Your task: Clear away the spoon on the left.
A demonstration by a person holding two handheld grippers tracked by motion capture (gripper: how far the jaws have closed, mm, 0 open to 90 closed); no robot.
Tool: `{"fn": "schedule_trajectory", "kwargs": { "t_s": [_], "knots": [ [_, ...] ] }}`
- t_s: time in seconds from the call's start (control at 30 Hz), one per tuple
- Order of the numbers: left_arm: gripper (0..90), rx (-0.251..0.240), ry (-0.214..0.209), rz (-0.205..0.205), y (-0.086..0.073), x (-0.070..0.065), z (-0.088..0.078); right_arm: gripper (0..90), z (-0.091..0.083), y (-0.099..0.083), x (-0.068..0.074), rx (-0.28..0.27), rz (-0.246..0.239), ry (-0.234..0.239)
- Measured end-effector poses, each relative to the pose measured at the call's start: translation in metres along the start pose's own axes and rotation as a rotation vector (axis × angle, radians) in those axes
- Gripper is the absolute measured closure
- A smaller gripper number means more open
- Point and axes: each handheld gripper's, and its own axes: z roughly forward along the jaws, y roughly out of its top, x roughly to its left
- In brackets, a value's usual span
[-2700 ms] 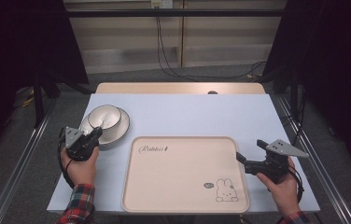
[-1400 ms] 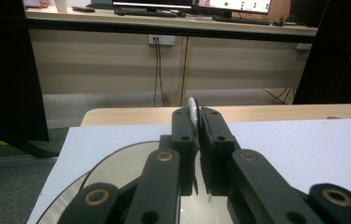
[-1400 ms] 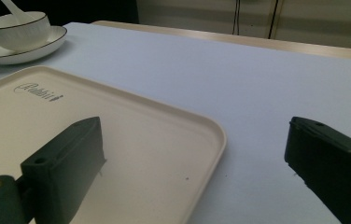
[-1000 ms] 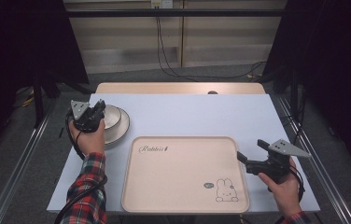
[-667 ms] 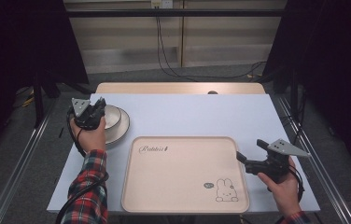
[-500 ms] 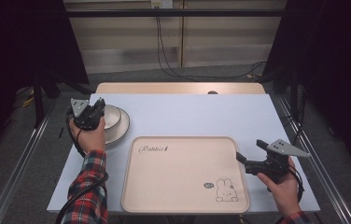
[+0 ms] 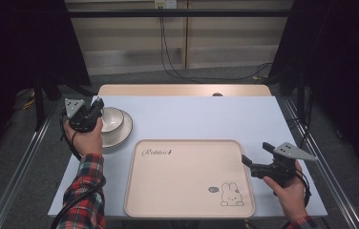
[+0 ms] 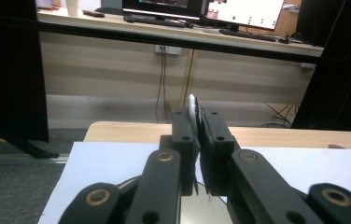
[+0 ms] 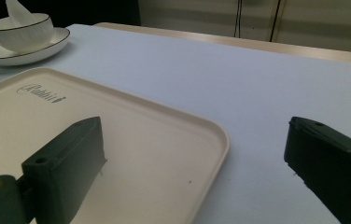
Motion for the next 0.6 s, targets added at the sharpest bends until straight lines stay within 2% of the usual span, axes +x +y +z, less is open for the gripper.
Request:
{"fn": "schedule_trajectory", "kwargs": {
  "t_s": [0.07,0.17,0.27,0.3,0.37,0.5,0.6],
  "knots": [
    [85.4,0.002,0.004,-0.009,0.001,-0.001,-0.001,4.6,0.000,0.000,0.000,0.000,0.000,-0.003],
    [85.4,0.001,-0.029,-0.012,0.008,-0.004,-0.005,4.7,0.001,0.000,0.001,0.004,0.000,-0.001],
    [85.4,-0.008,-0.032,-0.016,0.012,-0.005,-0.006,4.8,0.001,0.000,0.001,0.005,-0.003,-0.001],
    [85.4,-0.007,-0.055,-0.013,0.016,-0.005,-0.008,4.8,0.001,0.000,0.001,0.007,-0.003,-0.001],
    [85.4,-0.014,-0.053,-0.018,0.018,-0.007,-0.008,4.8,0.001,0.000,0.001,0.007,-0.004,-0.003],
    [85.6,-0.024,-0.082,-0.022,0.027,-0.011,-0.013,4.8,0.001,0.000,0.001,0.006,0.004,-0.005],
    [85.6,-0.017,-0.085,-0.023,0.031,-0.012,-0.016,4.9,0.001,0.000,0.001,0.006,0.001,-0.004]
  ]
}}
